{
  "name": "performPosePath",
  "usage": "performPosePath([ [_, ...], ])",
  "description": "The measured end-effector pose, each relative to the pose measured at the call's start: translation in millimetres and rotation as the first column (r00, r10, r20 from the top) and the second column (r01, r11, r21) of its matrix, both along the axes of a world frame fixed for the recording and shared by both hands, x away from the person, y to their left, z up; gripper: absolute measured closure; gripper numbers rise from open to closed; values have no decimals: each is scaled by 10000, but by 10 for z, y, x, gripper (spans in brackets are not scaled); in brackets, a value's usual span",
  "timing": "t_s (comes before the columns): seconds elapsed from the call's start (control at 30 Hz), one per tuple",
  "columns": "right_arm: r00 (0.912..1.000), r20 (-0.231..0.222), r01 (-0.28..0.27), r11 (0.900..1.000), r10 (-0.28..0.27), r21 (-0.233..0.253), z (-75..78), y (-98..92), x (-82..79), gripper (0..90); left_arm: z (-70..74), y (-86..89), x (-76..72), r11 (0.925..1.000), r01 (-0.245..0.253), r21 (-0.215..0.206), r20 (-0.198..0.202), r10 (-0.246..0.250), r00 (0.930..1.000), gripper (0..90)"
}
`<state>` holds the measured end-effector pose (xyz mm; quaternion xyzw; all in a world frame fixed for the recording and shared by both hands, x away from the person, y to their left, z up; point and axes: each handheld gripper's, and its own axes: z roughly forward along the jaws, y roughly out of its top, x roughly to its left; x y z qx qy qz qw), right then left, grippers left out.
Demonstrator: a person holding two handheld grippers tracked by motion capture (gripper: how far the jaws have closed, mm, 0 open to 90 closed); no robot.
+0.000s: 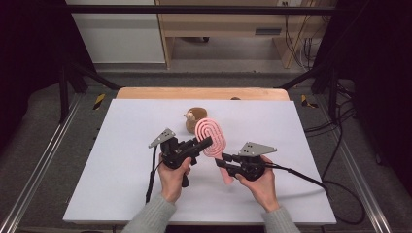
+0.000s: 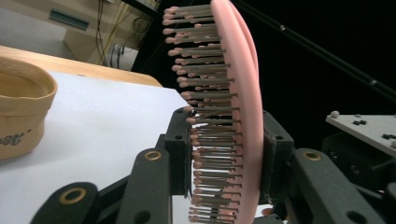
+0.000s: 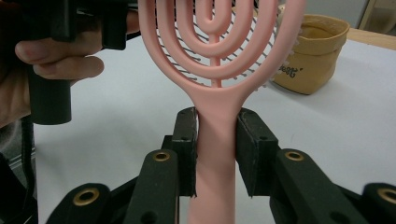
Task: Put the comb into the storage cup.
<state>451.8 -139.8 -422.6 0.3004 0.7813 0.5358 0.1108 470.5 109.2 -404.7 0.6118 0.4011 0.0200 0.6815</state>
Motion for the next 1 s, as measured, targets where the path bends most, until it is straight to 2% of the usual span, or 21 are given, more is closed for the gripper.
performPosePath([
  [0.33, 9999, -100, 11, 10000, -11, -12, -8, 3, -10, 710, 14, -15, -19, 9999, 126, 101, 76, -127, 9999, 639],
  [0.5, 10000, -1, -10, 9999, 10, 149, 2, 0, -20, 697, 42, -1, -27, 9996, 178, 203, 284, -184, 9994, 641],
  [0.67, 10000, -58, -20, 9996, 22, 290, 15, -7, -24, 645, 76, -2, -31, 9990, 194, 405, 400, -210, 9990, 642],
  [0.8, 9998, -219, 32, 9986, -20, 533, 44, -25, -27, 546, 104, 22, -20, 9981, 14, 610, 554, -48, 9985, 643],
  [0.9, 9999, -95, 100, 9986, -95, 527, 63, -45, -25, 504, 126, 62, -6, 9975, -156, 696, 629, 112, 9980, 642],
  [1.0, 9993, -285, 269, 9987, -257, 425, 69, -66, -15, 439, 162, 110, -6, 9966, -308, 761, 730, 252, 9970, 643],
])
